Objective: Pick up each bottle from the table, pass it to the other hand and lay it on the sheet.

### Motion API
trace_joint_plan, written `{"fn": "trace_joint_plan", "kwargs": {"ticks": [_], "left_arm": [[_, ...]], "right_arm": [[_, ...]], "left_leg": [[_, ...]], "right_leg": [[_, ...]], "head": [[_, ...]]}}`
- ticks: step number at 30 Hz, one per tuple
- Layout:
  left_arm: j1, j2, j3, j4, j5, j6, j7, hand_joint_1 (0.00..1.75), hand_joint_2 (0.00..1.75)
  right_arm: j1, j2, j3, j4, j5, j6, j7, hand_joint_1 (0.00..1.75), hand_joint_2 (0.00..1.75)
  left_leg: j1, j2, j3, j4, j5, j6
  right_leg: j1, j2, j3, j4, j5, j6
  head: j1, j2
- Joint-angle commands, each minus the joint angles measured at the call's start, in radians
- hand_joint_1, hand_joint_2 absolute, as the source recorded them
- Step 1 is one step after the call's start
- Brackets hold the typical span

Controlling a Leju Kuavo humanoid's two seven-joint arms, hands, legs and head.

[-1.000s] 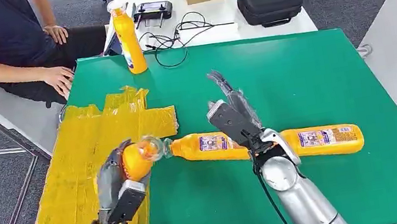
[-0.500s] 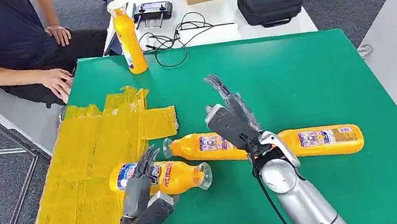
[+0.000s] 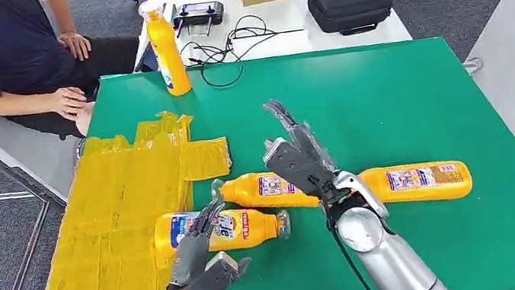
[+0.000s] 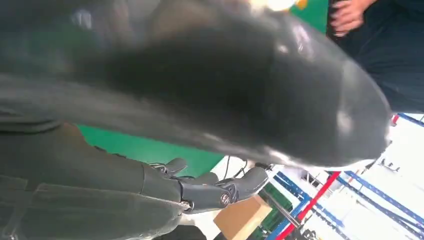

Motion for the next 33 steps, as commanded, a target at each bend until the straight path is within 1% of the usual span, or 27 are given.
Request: {"fn": "trace_joint_plan", "kwargs": {"ticks": [1,2,3,5,6,7,8,9,14,15,17,18,21,23,24,26,28,30,33], "left_arm": [[-0.044,0.010,-0.030,0.077,0.003,-0.031,0.012,0.00,0.00],[-0.043,0.009,-0.011,0.066,0.028,-0.032,-0.004,0.00,0.00],[-0.044,0.013,0.001,0.053,0.041,-0.037,-0.015,0.00,0.00],[-0.026,0.017,0.061,-0.029,0.109,-0.030,-0.063,0.00,0.00],[-0.020,0.023,0.085,-0.076,0.130,-0.035,-0.065,0.00,0.00],[-0.013,0.023,0.137,-0.149,0.184,-0.033,-0.091,0.00,0.00],[-0.005,0.022,0.181,-0.209,0.236,-0.031,-0.109,0.00,0.00],[0.004,0.035,0.208,-0.277,0.258,-0.034,-0.106,0.00,0.00],[0.055,0.050,0.325,-0.466,0.393,-0.024,-0.159,0.00,0.00],[0.056,0.056,0.330,-0.473,0.397,-0.026,-0.159,0.00,0.00],[0.064,0.054,0.344,-0.490,0.417,-0.025,-0.173,0.00,0.00],[0.064,0.054,0.344,-0.490,0.417,-0.025,-0.173,0.00,0.00],[0.069,0.063,0.349,-0.489,0.441,-0.025,-0.196,0.00,0.00],[0.082,0.075,0.352,-0.488,0.448,-0.029,-0.205,0.00,0.00],[0.085,0.081,0.349,-0.489,0.453,-0.032,-0.210,0.00,0.00],[0.088,0.084,0.350,-0.488,0.456,-0.033,-0.212,0.00,0.00],[0.086,0.088,0.345,-0.482,0.460,-0.037,-0.214,0.00,0.00],[0.067,0.090,0.338,-0.459,0.474,-0.039,-0.221,0.00,0.00],[0.055,0.094,0.329,-0.442,0.490,-0.033,-0.229,0.00,0.00]], "right_arm": [[-0.008,-0.006,-0.006,0.038,0.034,0.019,0.019,0.00,0.00],[-0.010,-0.017,0.004,0.052,0.066,0.021,0.043,0.00,0.00],[-0.008,-0.022,0.007,0.065,0.094,0.021,0.062,0.00,1.75],[-0.007,-0.045,0.021,0.105,0.196,0.021,0.134,0.00,1.75],[-0.004,-0.045,0.013,0.124,0.232,0.019,0.144,0.00,1.75],[-0.004,-0.043,0.003,0.159,0.276,0.024,0.167,0.00,1.75],[-0.002,-0.040,-0.011,0.180,0.289,0.023,0.167,0.00,1.75],[-0.001,-0.040,-0.017,0.202,0.304,0.011,0.160,0.00,1.75],[0.003,-0.043,-0.048,0.212,0.308,0.008,0.152,0.00,1.75],[0.001,-0.042,-0.049,0.213,0.308,0.009,0.152,0.00,1.75],[-0.007,-0.040,-0.052,0.224,0.308,0.011,0.152,0.00,1.75],[-0.007,-0.040,-0.052,0.224,0.308,0.011,0.152,0.00,1.75],[-0.022,-0.046,-0.047,0.254,0.308,0.008,0.144,0.00,1.75],[-0.018,-0.055,-0.047,0.257,0.306,0.009,0.136,0.00,1.75],[-0.019,-0.058,-0.045,0.259,0.305,0.010,0.132,0.00,1.75],[-0.018,-0.061,-0.047,0.260,0.303,0.010,0.131,0.00,1.75],[-0.018,-0.065,-0.046,0.264,0.303,0.010,0.131,0.00,1.75],[-0.026,-0.069,-0.038,0.286,0.303,0.014,0.131,0.00,1.75],[-0.044,-0.071,-0.026,0.327,0.303,0.018,0.130,0.00,1.75]], "left_leg": [[0.001,0.001,0.001,-0.001,0.000,-0.001],[0.001,0.002,0.003,-0.001,-0.001,-0.002],[0.001,0.001,0.002,-0.001,0.000,-0.002],[0.001,0.001,0.002,-0.001,0.000,-0.002],[0.001,0.000,0.001,-0.001,0.000,-0.001],[0.002,0.000,0.002,-0.001,0.000,-0.002],[0.002,0.000,0.001,0.000,0.000,-0.002],[0.002,0.000,0.001,0.000,0.000,-0.002],[0.002,0.002,0.001,0.000,-0.001,-0.003],[0.001,0.001,-0.001,0.000,-0.001,-0.001],[0.002,0.003,0.002,0.000,-0.002,-0.003],[0.001,0.002,0.000,0.000,-0.001,-0.002],[0.002,0.005,0.002,-0.001,-0.002,-0.003],[0.002,0.005,0.002,-0.001,-0.002,-0.003],[0.001,0.002,0.000,-0.001,-0.001,-0.002],[0.002,0.004,0.001,-0.001,-0.001,-0.003],[0.002,0.005,0.003,-0.002,-0.002,-0.004],[0.002,0.002,0.000,-0.001,-0.001,-0.002],[0.001,0.002,0.000,-0.001,-0.001,-0.002]], "right_leg": [[0.001,0.000,0.001,-0.001,0.000,0.000],[0.001,0.000,0.003,-0.002,0.000,-0.001],[0.001,0.000,0.002,-0.001,0.000,-0.001],[0.001,-0.001,0.003,-0.002,0.000,-0.001],[0.001,-0.001,0.002,-0.002,0.000,-0.001],[0.002,-0.001,0.003,-0.002,0.000,-0.001],[0.002,-0.001,0.002,-0.002,0.000,-0.001],[0.002,-0.002,0.002,-0.002,0.000,-0.001],[0.002,0.000,0.001,-0.001,-0.001,-0.001],[0.001,0.000,0.000,-0.001,0.000,-0.001],[0.002,0.001,0.002,-0.001,-0.001,-0.001],[0.001,0.000,0.000,-0.001,-0.001,-0.001],[0.002,0.003,0.002,-0.002,-0.001,-0.001],[0.003,0.003,0.002,-0.002,0.000,-0.001],[0.002,0.001,0.000,-0.001,0.000,0.000],[0.002,0.002,0.001,-0.002,0.000,-0.001],[0.003,0.002,0.003,-0.003,-0.001,-0.001],[0.002,0.000,0.000,-0.001,-0.001,-0.001],[0.001,0.001,0.000,-0.002,0.000,-0.001]], "head": [[0.000,0.000],[0.000,0.000],[0.000,0.000],[0.000,0.000],[0.000,0.000],[0.000,0.000],[0.000,0.000],[0.000,0.000],[0.000,0.000],[0.000,0.000],[0.000,0.000],[0.000,0.000],[0.000,0.000],[0.000,0.000],[0.000,0.000],[0.000,0.000],[0.000,0.000],[0.000,0.000],[0.000,0.000]]}}
